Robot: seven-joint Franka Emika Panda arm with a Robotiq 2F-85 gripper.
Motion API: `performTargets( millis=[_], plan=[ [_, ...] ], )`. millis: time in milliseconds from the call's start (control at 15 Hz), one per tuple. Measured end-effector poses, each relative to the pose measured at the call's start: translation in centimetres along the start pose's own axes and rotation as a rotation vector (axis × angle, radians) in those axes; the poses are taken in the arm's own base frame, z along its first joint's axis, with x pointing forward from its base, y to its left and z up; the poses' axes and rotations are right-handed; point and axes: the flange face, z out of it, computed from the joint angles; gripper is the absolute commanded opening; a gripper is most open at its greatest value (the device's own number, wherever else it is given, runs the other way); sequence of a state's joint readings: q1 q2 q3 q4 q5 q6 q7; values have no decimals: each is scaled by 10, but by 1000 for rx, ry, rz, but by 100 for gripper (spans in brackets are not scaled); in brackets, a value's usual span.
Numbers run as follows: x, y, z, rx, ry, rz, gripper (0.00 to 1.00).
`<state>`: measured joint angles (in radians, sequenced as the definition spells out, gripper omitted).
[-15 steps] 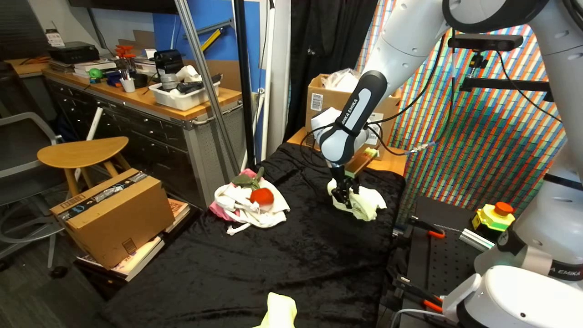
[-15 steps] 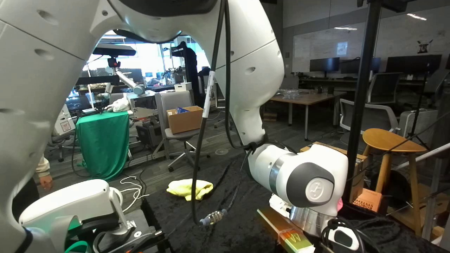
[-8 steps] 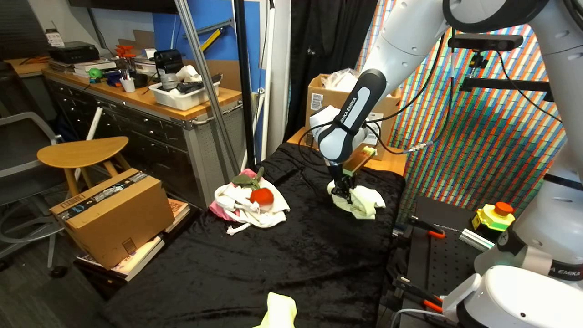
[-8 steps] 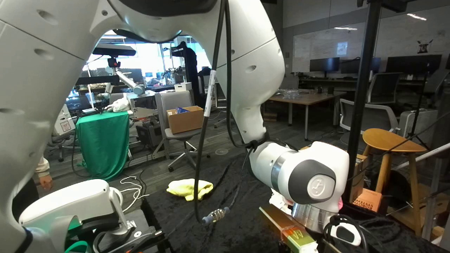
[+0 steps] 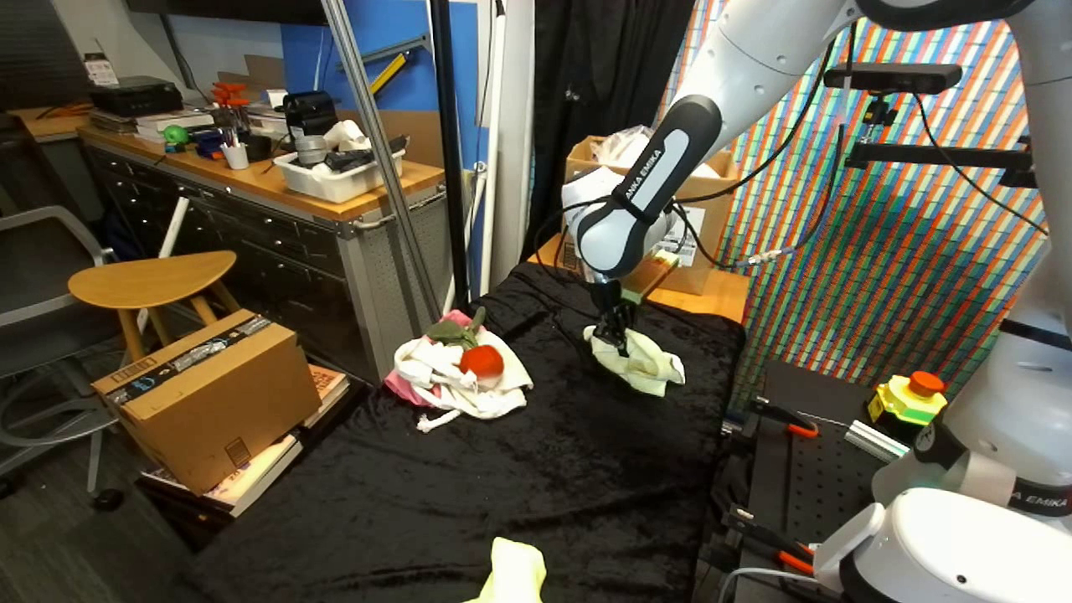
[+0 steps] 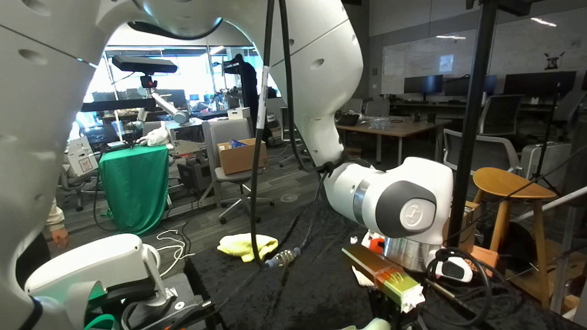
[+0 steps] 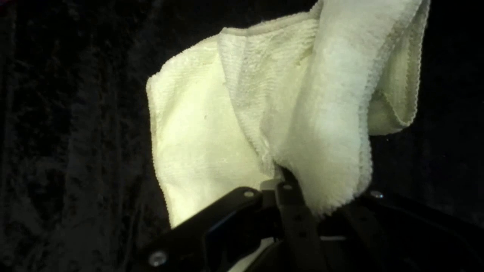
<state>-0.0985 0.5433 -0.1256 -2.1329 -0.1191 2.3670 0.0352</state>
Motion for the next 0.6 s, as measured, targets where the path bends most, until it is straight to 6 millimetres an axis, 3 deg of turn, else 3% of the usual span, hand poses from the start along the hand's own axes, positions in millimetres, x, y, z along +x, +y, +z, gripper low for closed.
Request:
performTargets(
  millis=[600],
  plan=[
    [0,-32,-95,38,242,-152,3]
  ],
)
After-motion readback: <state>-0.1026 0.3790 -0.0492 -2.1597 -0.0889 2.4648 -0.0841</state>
